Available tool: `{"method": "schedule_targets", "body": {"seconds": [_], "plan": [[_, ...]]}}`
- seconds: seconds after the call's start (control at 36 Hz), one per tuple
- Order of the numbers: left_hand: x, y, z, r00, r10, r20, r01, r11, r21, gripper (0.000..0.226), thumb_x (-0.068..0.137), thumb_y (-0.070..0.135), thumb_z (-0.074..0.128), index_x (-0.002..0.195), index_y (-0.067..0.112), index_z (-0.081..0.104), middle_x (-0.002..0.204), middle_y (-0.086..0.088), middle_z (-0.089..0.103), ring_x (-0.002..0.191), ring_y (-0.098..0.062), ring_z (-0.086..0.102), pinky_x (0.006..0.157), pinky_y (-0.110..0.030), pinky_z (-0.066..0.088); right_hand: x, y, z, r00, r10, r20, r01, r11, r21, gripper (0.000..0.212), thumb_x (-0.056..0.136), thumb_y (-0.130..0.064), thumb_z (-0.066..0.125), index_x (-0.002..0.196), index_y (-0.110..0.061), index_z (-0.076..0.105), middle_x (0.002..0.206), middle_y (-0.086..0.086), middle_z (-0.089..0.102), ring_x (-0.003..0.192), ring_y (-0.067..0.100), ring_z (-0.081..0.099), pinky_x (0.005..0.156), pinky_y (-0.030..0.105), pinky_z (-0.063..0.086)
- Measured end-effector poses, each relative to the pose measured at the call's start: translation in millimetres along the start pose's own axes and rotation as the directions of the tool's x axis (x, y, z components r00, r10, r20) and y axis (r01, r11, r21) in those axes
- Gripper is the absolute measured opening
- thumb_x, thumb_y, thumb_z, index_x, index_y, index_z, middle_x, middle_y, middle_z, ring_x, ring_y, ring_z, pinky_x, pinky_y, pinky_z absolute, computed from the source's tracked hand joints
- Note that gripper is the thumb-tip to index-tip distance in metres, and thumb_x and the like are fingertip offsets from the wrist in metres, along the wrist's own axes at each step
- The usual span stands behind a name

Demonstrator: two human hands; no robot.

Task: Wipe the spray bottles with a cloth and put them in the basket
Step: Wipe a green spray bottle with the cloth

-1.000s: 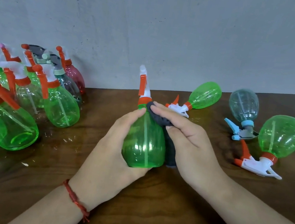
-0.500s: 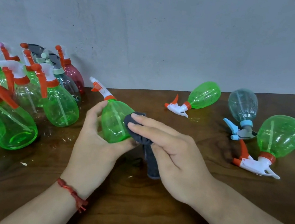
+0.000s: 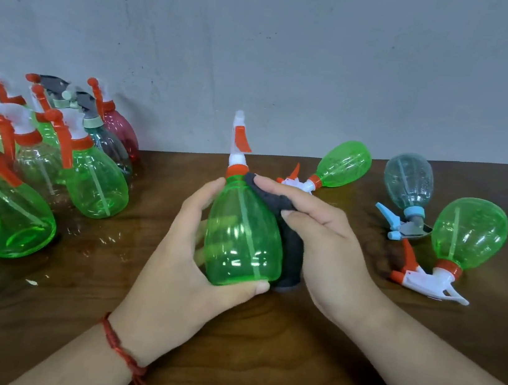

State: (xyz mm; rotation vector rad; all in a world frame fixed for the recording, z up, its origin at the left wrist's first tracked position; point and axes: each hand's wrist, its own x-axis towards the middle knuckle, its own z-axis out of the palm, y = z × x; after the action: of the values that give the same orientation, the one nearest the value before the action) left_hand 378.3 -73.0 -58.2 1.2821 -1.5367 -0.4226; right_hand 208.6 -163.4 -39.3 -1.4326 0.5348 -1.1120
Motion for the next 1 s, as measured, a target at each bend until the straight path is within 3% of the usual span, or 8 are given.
{"method": "schedule_targets", "body": {"seconds": [0.11, 0.22, 0.39, 0.5, 0.61, 0.69, 0.92, 1.0], "plan": [[-0.1, -0.9, -0.3, 1.0, -0.014, 0.02, 0.015, 1.0, -0.023, 0.112, 0.064, 0.018, 0.102, 0.155, 0.039, 0.04, 0.147, 0.018, 0.055, 0.135, -0.014, 0.061, 0.108, -0.031, 0.054, 0.9, 1.8, 0.0, 0.999, 0.032, 0.0, -0.032, 0.999, 0.041, 0.052, 0.102, 0.013, 0.036, 0.129, -0.011, 0.073, 0.129, 0.001, 0.075, 0.127, 0.016, 0.067, 0.113, 0.038, 0.049], [0.6, -3.5, 2.3, 0.999, 0.048, 0.014, -0.05, 0.992, 0.117, 0.11, 0.067, 0.019, 0.101, 0.157, 0.036, 0.039, 0.149, 0.022, 0.051, 0.136, -0.014, 0.059, 0.11, -0.025, 0.05, -1.9, 1.8, -1.2, 0.992, -0.124, 0.031, 0.128, 0.976, -0.175, 0.056, 0.1, 0.016, 0.037, 0.131, -0.014, 0.073, 0.138, -0.008, 0.07, 0.135, 0.005, 0.059, 0.114, 0.023, 0.045], [0.7, -4.9, 3.3, 0.997, 0.077, -0.027, -0.07, 0.977, 0.2, 0.106, 0.068, 0.025, 0.1, 0.157, 0.027, 0.042, 0.151, 0.016, 0.052, 0.14, -0.011, 0.054, 0.114, -0.02, 0.044, -4.5, 8.2, -0.4, 0.968, -0.227, 0.108, 0.251, 0.889, -0.383, 0.056, 0.1, 0.017, 0.04, 0.134, -0.014, 0.071, 0.145, -0.01, 0.064, 0.141, 0.006, 0.053, 0.121, 0.03, 0.04], [3.1, -8.9, -5.1, 0.987, -0.049, -0.151, 0.062, 0.994, 0.088, 0.107, 0.063, 0.02, 0.101, 0.152, 0.036, 0.044, 0.139, 0.019, 0.061, 0.125, -0.005, 0.065, 0.103, -0.021, 0.053, -9.0, 6.4, 2.0, 0.944, -0.252, 0.213, 0.325, 0.821, -0.47, 0.052, 0.1, 0.012, 0.043, 0.134, -0.014, 0.072, 0.148, -0.007, 0.062, 0.142, 0.006, 0.052, 0.12, 0.028, 0.041], [10.2, -22.2, -20.7, 0.954, -0.145, -0.261, 0.16, 0.987, 0.035, 0.108, 0.063, 0.025, 0.104, 0.15, 0.04, 0.043, 0.137, 0.011, 0.065, 0.122, -0.008, 0.067, 0.105, -0.04, 0.057, -16.3, 8.0, 9.4, 0.911, -0.265, 0.317, 0.402, 0.745, -0.532, 0.05, 0.102, 0.007, 0.043, 0.134, -0.016, 0.073, 0.151, -0.007, 0.06, 0.142, 0.004, 0.052, 0.119, 0.03, 0.043], [12.6, -24.4, -23.6, 0.941, -0.181, -0.287, 0.184, 0.983, -0.015, 0.103, 0.066, 0.017, 0.101, 0.15, 0.037, 0.045, 0.133, 0.01, 0.068, 0.118, -0.008, 0.07, 0.105, -0.043, 0.057, -18.5, 8.4, 12.3, 0.897, -0.277, 0.343, 0.431, 0.718, -0.546, 0.052, 0.1, 0.007, 0.042, 0.135, -0.017, 0.072, 0.152, -0.007, 0.059, 0.143, 0.003, 0.05, 0.121, 0.034, 0.041], [5.7, -10.9, -13.5, 0.984, -0.083, -0.158, 0.091, 0.995, 0.042, 0.106, 0.067, 0.015, 0.101, 0.154, 0.036, 0.044, 0.14, 0.015, 0.064, 0.126, -0.007, 0.066, 0.106, -0.034, 0.056, -14.5, 6.3, 10.4, 0.92, -0.306, 0.245, 0.39, 0.771, -0.504, 0.055, 0.1, 0.014, 0.043, 0.14, -0.015, 0.068, 0.152, -0.008, 0.058, 0.144, 0.003, 0.049, 0.121, 0.029, 0.04], [0.8, -8.3, -4.3, 0.996, -0.018, -0.087, 0.026, 0.995, 0.098, 0.11, 0.065, 0.017, 0.102, 0.157, 0.034, 0.043, 0.15, 0.01, 0.057, 0.138, -0.015, 0.059, 0.114, -0.04, 0.051, -10.4, 5.0, 7.6, 0.953, -0.266, 0.147, 0.304, 0.848, -0.433, 0.057, 0.1, 0.016, 0.041, 0.137, -0.016, 0.07, 0.149, -0.01, 0.061, 0.143, 0.001, 0.049, 0.122, 0.029, 0.038]]}}
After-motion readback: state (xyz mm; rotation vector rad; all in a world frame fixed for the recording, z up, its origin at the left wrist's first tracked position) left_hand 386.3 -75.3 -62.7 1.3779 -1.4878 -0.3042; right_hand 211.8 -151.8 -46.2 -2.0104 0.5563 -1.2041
